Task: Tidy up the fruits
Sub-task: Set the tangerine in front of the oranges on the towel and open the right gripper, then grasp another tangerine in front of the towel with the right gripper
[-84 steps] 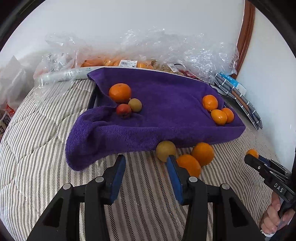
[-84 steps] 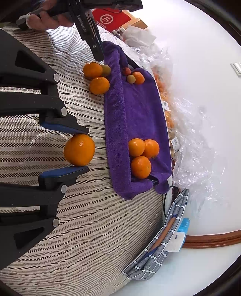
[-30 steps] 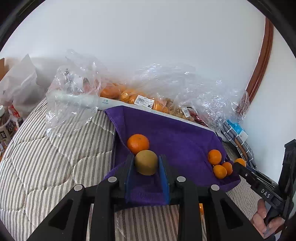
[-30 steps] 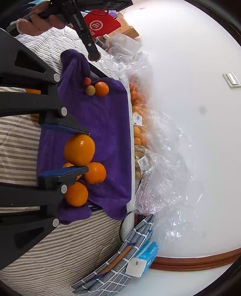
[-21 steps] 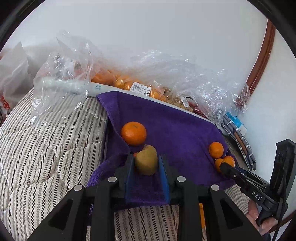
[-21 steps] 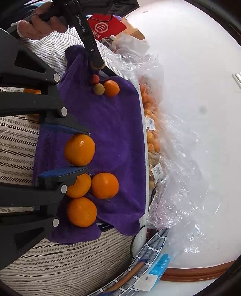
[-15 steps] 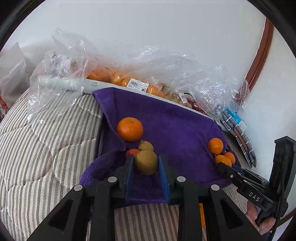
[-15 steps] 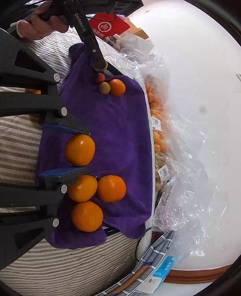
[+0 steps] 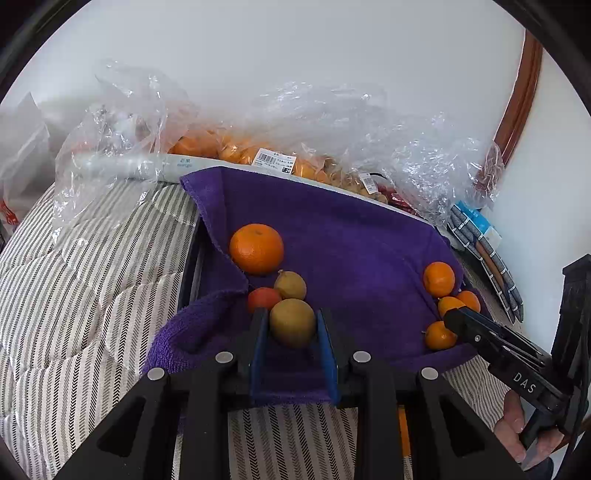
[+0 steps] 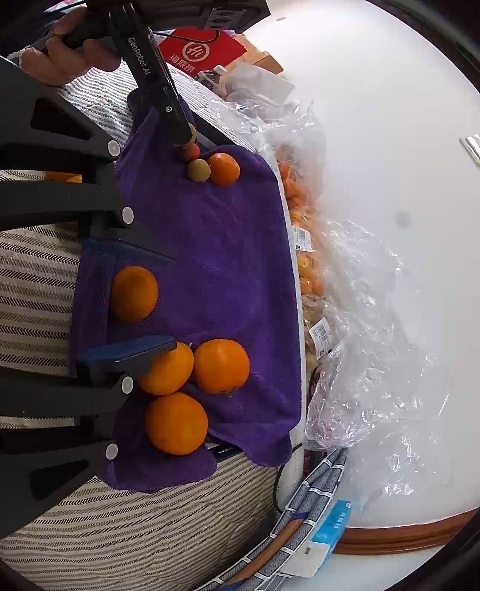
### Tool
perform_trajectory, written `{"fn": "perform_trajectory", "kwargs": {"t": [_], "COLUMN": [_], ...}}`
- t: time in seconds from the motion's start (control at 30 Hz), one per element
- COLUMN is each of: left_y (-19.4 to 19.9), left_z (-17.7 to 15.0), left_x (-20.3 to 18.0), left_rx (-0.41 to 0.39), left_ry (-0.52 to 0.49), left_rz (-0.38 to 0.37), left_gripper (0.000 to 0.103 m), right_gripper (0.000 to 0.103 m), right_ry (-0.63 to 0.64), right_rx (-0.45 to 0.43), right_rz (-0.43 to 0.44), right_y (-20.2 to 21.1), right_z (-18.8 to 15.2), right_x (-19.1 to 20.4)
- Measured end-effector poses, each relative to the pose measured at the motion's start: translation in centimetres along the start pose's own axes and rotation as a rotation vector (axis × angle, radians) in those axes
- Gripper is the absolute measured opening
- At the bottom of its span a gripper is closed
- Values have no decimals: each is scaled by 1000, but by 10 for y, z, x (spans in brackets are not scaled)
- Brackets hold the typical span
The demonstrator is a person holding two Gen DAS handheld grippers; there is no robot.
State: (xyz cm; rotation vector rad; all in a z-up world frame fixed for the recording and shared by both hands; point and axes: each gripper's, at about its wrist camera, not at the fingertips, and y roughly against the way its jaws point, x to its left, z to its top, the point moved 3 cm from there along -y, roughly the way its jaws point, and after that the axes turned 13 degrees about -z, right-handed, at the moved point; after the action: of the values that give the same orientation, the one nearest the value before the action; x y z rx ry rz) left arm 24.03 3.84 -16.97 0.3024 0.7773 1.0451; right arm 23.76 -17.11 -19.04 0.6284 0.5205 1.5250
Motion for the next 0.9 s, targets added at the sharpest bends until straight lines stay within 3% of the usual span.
{"fn": "perform_trajectory", "kwargs": {"t": [0.23, 0.6, 0.9], "left_y": [-1, 5, 51], "left_z": [1, -2, -21], "left_x": [1, -1, 5], "left_rx": [0, -4, -72], "left_ry": [0, 2, -24], "left_rz": [-2, -28, 0], "left_gripper": [25, 33, 38], "right_gripper": [45, 45, 40], "right_ry": [17, 29, 12], "right_rx": [-54, -4, 57], "right_rz": [-22, -66, -13], "right_y": [17, 49, 48], "right_z": [-1, -22, -41], "right_x": [2, 6, 25]}}
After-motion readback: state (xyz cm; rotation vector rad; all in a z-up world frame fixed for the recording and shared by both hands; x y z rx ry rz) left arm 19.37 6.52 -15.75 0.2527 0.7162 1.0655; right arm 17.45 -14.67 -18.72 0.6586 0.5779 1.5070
